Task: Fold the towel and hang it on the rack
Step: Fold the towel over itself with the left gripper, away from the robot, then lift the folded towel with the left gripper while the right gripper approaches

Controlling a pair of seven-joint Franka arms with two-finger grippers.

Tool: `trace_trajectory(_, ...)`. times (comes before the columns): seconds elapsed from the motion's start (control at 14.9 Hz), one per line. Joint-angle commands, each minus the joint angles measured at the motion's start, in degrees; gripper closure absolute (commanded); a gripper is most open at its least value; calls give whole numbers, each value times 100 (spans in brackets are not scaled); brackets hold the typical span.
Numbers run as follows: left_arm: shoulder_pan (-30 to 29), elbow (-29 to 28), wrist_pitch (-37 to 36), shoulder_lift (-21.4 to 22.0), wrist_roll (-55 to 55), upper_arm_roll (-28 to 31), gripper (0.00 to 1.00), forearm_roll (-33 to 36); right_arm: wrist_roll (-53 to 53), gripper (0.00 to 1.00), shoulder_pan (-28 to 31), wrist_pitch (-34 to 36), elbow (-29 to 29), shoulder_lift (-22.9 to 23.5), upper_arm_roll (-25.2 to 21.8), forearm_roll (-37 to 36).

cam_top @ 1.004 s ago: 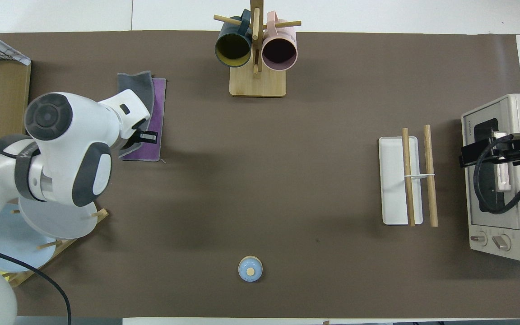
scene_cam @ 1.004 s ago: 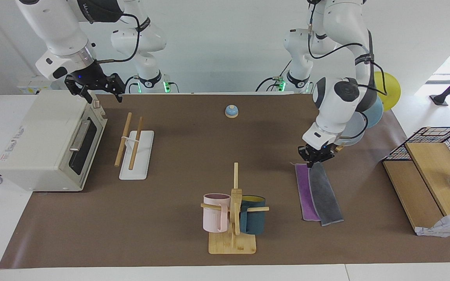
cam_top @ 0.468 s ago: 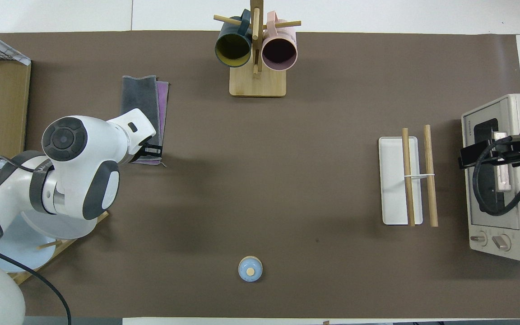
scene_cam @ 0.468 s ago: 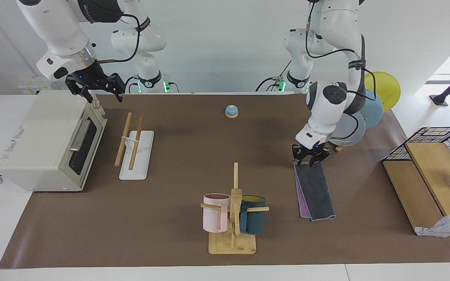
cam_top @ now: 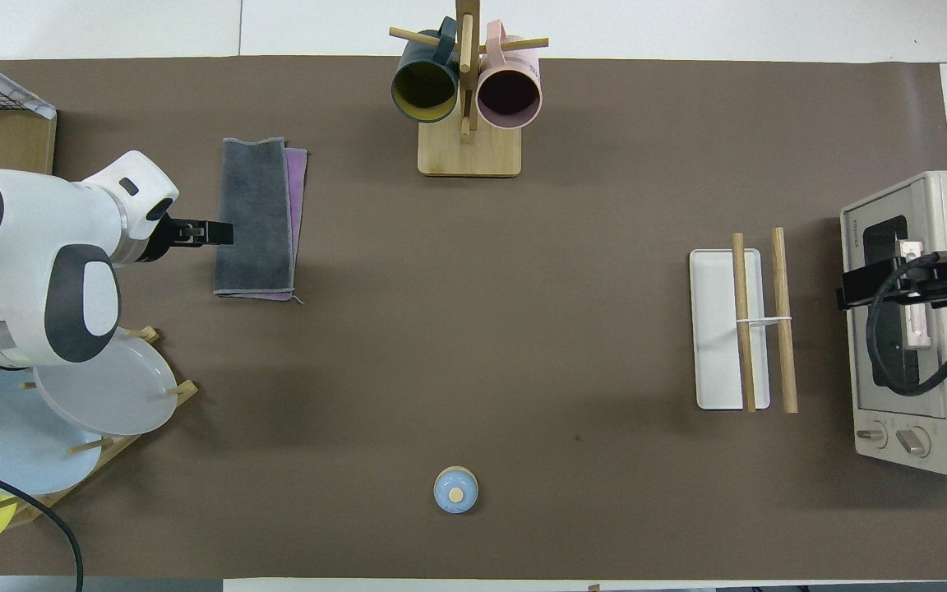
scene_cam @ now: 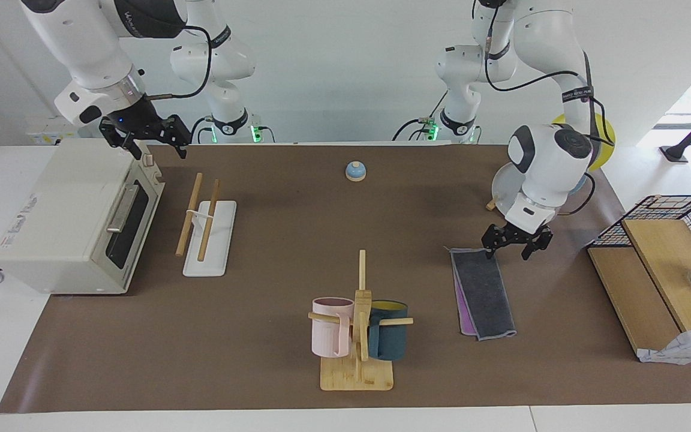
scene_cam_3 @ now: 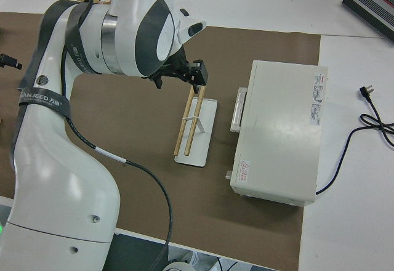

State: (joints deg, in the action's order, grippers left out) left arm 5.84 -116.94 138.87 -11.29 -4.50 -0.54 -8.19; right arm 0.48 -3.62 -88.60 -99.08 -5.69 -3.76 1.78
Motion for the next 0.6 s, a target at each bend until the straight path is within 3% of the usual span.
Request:
trace_trajectory(0.0, -153, 653, -124, -714, -253, -61, 0, -288, -136, 0, 19, -113, -173, -143, 24, 218)
trace_trajectory(0.2, -162, 918, -124, -1102, -515, -69, 0, -297, -136, 0, 11, -122, -173, -143, 33, 227)
trace_trajectory(0.4, -171, 901, -124, -1138, -622, -69, 0, -314, -127, 0, -7, -227, -173, -134, 42, 279)
trace_trajectory(0.54, -119, 857, -132, -1138, -622, -69, 0, -350, -118, 0, -103, -708, -426, -178, 51, 542)
